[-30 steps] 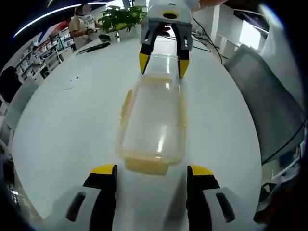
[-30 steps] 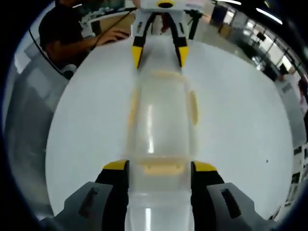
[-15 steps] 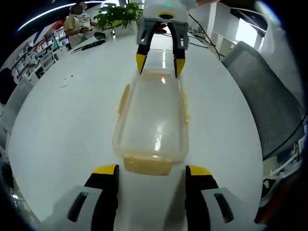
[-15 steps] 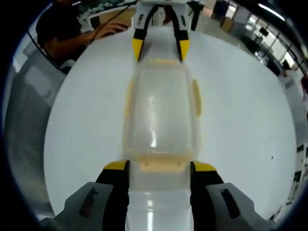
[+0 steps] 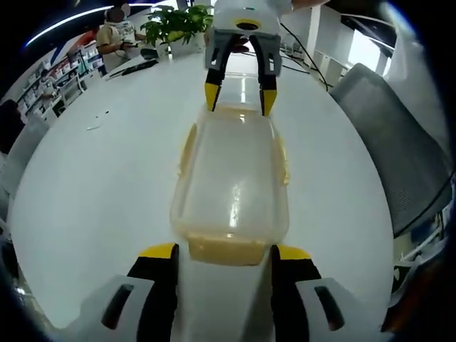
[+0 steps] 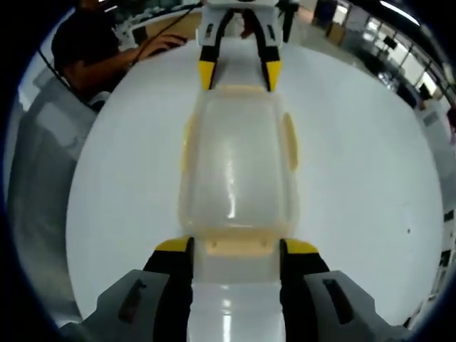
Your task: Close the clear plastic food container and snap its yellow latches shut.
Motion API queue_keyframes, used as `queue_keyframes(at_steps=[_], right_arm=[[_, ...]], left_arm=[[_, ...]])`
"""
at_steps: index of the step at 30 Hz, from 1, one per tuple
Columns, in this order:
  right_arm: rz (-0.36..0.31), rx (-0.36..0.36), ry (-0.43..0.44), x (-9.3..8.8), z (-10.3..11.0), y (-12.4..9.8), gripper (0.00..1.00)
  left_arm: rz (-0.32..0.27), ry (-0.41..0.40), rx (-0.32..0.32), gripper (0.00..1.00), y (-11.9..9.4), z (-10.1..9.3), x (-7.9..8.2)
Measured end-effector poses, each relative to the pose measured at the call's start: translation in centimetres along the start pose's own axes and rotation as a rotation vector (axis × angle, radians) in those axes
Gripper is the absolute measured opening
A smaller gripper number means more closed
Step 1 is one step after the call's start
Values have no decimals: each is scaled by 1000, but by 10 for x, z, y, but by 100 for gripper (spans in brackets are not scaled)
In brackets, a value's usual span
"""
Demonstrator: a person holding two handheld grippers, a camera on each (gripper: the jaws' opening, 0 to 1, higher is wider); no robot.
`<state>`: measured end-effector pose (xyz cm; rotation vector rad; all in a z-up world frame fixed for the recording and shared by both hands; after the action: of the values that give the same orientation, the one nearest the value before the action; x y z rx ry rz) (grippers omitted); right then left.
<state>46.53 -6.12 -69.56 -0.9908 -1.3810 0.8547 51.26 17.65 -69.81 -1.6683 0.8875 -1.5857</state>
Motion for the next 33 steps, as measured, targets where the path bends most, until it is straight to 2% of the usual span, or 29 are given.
queue_keyframes(at_steps=[21,25,33], right_arm=[[7,12,-8,0,-2,4,40],[13,19,-25,-2,-1,4,38],[15,19,-22,-1,-6,7,37]], left_arm=[[-9,33,-30,41,0,-3,-1],[-5,37,-32,35,1,-3,-1],[1,40,-32,35,1,-2,-1]])
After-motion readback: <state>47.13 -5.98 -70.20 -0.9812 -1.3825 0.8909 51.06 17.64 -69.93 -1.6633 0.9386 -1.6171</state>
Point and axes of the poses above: the point that each gripper's makers call its tool centre point, and the gripper's own axes: y roughly forward along the fingers, z roughly to its left, x roughly out of its top, the point moved 9 cm from there along -y, roughly backward along the fingers, and after that the axes turned 7 degrees about -y, right-handed, at the moved point
